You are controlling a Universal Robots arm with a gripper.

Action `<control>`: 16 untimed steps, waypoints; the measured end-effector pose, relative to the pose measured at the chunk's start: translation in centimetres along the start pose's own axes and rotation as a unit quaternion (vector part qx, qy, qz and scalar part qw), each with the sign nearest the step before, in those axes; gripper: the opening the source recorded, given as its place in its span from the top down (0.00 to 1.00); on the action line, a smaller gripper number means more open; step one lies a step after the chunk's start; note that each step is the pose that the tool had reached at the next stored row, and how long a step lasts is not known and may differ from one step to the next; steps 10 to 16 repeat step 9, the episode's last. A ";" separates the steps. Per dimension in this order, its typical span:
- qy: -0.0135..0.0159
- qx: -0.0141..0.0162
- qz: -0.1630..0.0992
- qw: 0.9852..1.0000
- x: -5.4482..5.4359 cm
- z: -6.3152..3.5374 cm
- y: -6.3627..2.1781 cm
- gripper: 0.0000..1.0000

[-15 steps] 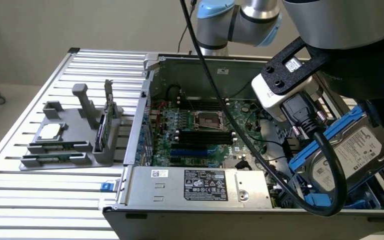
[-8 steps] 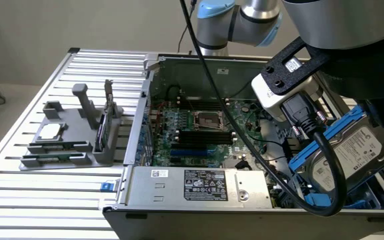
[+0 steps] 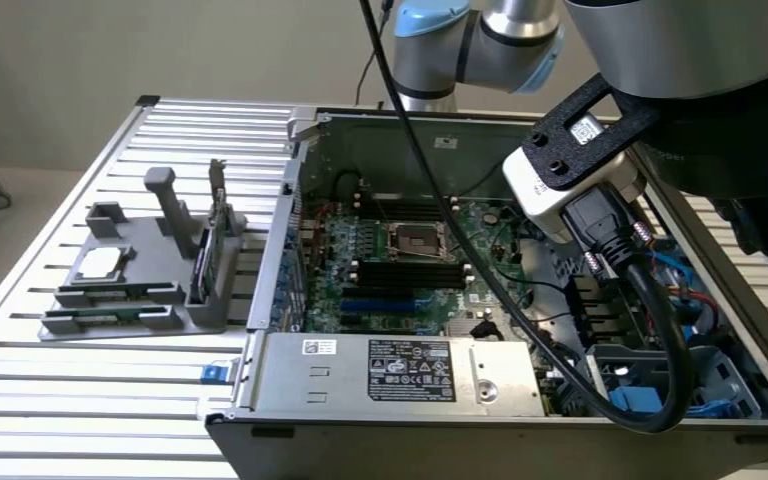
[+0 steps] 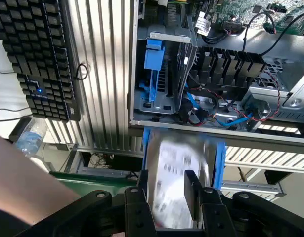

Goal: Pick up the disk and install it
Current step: 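Insert the second disk wire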

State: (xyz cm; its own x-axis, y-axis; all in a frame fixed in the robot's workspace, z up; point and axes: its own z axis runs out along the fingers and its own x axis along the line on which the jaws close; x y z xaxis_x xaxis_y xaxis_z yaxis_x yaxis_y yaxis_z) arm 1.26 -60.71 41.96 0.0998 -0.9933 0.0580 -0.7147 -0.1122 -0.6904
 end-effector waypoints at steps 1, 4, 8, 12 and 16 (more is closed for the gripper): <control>0.000 0.000 0.000 1.000 0.0 0.00 0.00 0.58; 0.000 0.000 0.000 1.000 0.0 0.00 0.00 0.58; 0.000 0.000 0.000 1.000 0.0 0.00 0.00 0.58; 0.000 0.000 0.000 1.000 0.0 0.00 0.00 0.58; 0.000 0.000 0.000 1.000 0.0 0.00 0.00 0.58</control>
